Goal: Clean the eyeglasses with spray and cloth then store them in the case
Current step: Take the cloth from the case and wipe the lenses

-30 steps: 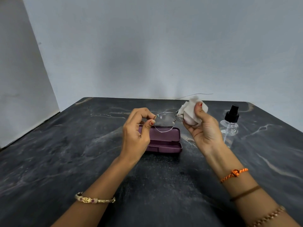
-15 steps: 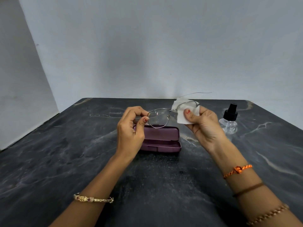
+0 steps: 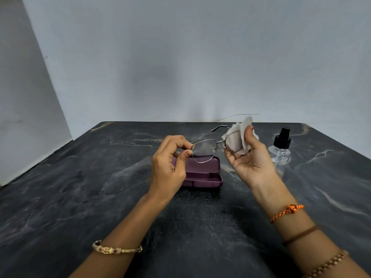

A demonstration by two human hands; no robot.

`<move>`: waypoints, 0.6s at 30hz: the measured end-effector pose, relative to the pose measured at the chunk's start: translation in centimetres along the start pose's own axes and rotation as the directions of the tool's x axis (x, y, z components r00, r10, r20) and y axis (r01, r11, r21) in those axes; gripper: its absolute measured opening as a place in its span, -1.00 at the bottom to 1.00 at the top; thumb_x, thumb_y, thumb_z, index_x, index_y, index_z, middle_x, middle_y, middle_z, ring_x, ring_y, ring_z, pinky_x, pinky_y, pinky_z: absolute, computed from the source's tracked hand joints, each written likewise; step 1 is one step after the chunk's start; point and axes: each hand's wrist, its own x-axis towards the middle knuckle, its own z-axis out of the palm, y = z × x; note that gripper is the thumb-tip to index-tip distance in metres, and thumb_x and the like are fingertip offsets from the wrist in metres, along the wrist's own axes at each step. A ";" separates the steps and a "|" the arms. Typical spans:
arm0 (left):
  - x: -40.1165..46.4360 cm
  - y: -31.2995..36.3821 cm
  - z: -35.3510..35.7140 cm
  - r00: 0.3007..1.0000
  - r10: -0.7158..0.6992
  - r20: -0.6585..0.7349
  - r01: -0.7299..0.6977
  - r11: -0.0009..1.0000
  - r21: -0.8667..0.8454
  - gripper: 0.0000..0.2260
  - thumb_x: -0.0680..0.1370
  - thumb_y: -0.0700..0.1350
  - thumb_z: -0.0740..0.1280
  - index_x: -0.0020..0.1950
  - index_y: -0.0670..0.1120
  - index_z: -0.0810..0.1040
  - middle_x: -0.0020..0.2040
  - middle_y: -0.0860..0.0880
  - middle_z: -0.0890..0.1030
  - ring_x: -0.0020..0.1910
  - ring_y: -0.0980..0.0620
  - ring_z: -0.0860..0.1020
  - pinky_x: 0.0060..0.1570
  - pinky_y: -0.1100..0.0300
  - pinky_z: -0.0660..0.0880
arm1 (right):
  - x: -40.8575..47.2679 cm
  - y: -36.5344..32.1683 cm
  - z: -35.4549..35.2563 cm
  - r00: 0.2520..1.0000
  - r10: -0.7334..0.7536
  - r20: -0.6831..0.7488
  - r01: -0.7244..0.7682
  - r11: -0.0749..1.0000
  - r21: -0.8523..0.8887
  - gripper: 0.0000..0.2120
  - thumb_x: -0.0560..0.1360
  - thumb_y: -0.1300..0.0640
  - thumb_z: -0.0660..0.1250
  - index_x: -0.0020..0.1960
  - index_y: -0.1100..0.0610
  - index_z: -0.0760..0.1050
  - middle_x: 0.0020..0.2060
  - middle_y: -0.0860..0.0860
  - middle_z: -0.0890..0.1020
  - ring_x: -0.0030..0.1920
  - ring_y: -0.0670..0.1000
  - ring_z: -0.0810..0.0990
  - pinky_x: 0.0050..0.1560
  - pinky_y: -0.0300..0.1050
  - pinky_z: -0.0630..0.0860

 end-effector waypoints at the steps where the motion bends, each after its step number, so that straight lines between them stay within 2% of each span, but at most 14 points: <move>1: 0.0 0.0 0.0 1.000 0.011 0.005 -0.011 1.000 0.007 -0.93 0.42 -0.32 0.26 -0.18 -0.22 0.53 -0.18 0.09 0.48 -0.13 0.30 0.44 -0.17 0.42 0.40 | 0.0 0.1 0.0 1.000 -0.008 0.004 0.008 1.000 -0.007 -0.85 0.48 0.05 0.29 -0.11 0.14 0.47 -0.45 0.02 0.69 -0.41 -0.03 0.67 -0.39 -0.21 0.61; 5: 0.2 -0.2 -0.5 0.998 0.068 0.018 -0.069 0.997 0.046 -0.93 0.40 -0.37 0.27 -0.18 -0.25 0.53 -0.17 -0.04 0.50 -0.14 0.19 0.45 -0.19 0.44 0.39 | 0.0 0.5 -0.1 0.997 -0.030 0.067 0.037 0.994 -0.103 -0.95 0.47 0.16 0.30 -0.13 0.14 0.49 -0.44 -0.02 0.69 -0.39 -0.08 0.67 -0.34 -0.25 0.61; 9: 0.5 -0.5 -0.7 0.999 0.027 -0.025 -0.026 0.999 0.019 -0.92 0.41 -0.34 0.26 -0.17 -0.22 0.53 -0.17 0.00 0.50 -0.16 0.28 0.45 -0.21 0.39 0.41 | 0.0 0.6 -0.2 0.987 -0.044 0.154 0.082 0.965 -0.249 -0.95 0.42 0.26 0.31 -0.15 0.14 0.51 -0.41 -0.06 0.69 -0.33 -0.11 0.66 -0.30 -0.29 0.60; 13: 0.7 -0.8 -1.1 0.996 -0.059 -0.059 0.057 0.998 -0.035 -0.88 0.44 -0.31 0.25 -0.14 -0.12 0.51 -0.17 0.11 0.48 -0.16 0.27 0.47 -0.18 0.44 0.43 | 0.0 0.2 -0.2 0.977 -0.043 0.210 0.129 0.902 -0.413 -0.82 0.19 0.20 0.38 -0.20 0.16 0.56 -0.41 -0.05 0.70 -0.33 -0.13 0.68 -0.34 -0.30 0.59; 16: 1.0 -0.7 -1.2 0.993 -0.095 -0.077 0.091 0.995 -0.052 -0.86 0.45 -0.32 0.25 -0.14 -0.08 0.50 -0.17 0.12 0.49 -0.16 0.21 0.48 -0.16 0.42 0.43 | -0.2 -0.2 -0.2 0.968 -0.077 0.238 0.191 0.844 -0.501 -0.89 0.17 0.16 0.42 -0.31 0.14 0.61 -0.43 -0.05 0.69 -0.38 -0.15 0.65 -0.44 -0.34 0.54; 18: 1.0 -0.4 -1.1 0.994 -0.084 -0.065 0.081 0.995 -0.054 -0.86 0.45 -0.31 0.25 -0.15 -0.08 0.49 -0.17 0.11 0.49 -0.17 0.27 0.47 -0.18 0.46 0.42 | -0.3 -0.6 -0.3 0.972 -0.087 0.218 0.191 0.834 -0.518 -0.85 0.16 0.15 0.43 -0.28 0.14 0.59 -0.44 -0.06 0.69 -0.40 -0.17 0.64 -0.45 -0.35 0.52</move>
